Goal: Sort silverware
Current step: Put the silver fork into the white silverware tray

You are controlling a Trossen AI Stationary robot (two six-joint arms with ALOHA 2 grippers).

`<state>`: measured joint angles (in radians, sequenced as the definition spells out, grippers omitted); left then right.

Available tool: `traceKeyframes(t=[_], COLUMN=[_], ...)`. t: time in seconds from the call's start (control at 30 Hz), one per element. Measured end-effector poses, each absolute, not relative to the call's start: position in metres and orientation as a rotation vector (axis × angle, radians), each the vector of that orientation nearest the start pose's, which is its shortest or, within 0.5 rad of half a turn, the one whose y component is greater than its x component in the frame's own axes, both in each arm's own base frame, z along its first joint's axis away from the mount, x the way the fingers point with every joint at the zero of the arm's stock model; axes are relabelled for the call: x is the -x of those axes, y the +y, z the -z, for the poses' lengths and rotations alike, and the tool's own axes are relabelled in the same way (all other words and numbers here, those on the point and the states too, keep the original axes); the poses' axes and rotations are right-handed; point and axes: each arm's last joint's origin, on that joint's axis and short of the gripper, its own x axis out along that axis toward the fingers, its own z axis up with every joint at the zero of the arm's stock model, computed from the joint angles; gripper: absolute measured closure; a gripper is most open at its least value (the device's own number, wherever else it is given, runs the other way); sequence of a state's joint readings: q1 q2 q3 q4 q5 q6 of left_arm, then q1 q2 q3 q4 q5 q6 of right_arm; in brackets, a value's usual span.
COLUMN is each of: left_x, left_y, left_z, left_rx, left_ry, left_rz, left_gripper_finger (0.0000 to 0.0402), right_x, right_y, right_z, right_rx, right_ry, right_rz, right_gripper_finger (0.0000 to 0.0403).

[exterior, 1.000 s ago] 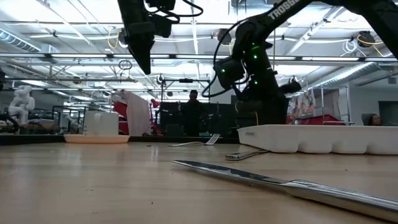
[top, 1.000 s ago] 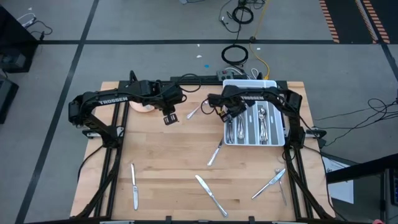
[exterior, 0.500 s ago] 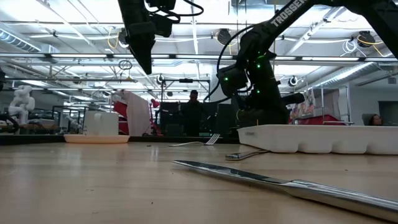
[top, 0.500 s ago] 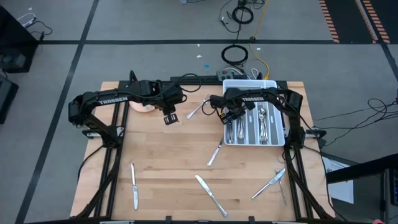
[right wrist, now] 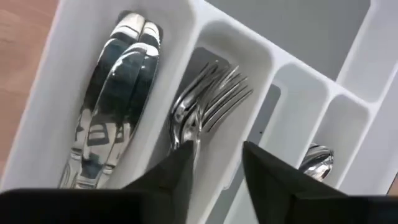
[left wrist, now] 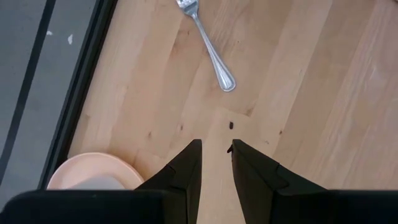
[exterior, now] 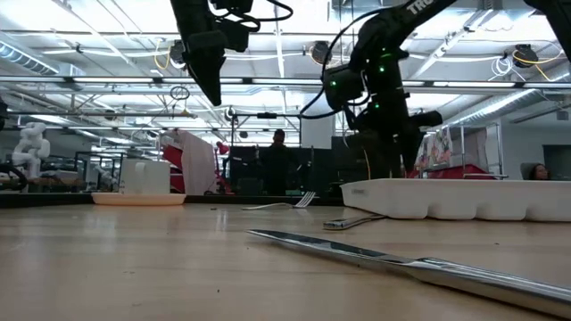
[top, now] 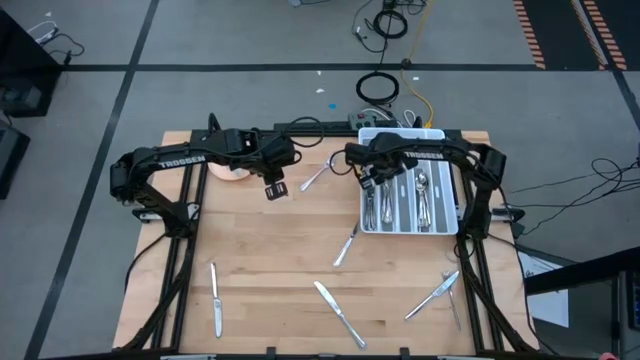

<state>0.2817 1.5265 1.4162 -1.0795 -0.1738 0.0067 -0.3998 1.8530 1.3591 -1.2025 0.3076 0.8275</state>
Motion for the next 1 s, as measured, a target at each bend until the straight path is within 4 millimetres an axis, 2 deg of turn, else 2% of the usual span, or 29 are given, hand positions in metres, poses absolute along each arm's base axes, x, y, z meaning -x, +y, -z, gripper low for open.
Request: traceKeyframes(t=[0.17,0.33,0.57,0.77,1.0], left_x=[-0.281,-0.281,-0.281,-0.284,-0.283], left_y=[0.087,0.087,0.087,0.087,0.087], left_z=[-0.311,-0.311,-0.311,-0.312,-0.312], left_rx=[0.059,0.059,0.057,0.054,0.053], left_ry=[1.199,1.198,1.197,1.172,1.174], left_rz=[-0.396,-0.396,-0.395,-0.397,-0.396], left_gripper_finger=[0.0308,0.0308,0.0308,0.0308,0.0308], right_x=[-0.293,-0.291,-0.285,-0.283,-0.285], right_y=[-0.137,-0.136,-0.132,-0.131,-0.13], right_z=[-0.193,-0.181,-0.164,-0.162,-0.163], right_rx=[-0.666,-0.671,-0.701,-0.688,-0.72], right_ry=[1.411,1.408,1.429,1.452,1.449], right_rz=[1.212,1.183,1.153,1.143,1.108], right_gripper_finger=[0.0229,0.0228,0.0278,0.0389,0.04])
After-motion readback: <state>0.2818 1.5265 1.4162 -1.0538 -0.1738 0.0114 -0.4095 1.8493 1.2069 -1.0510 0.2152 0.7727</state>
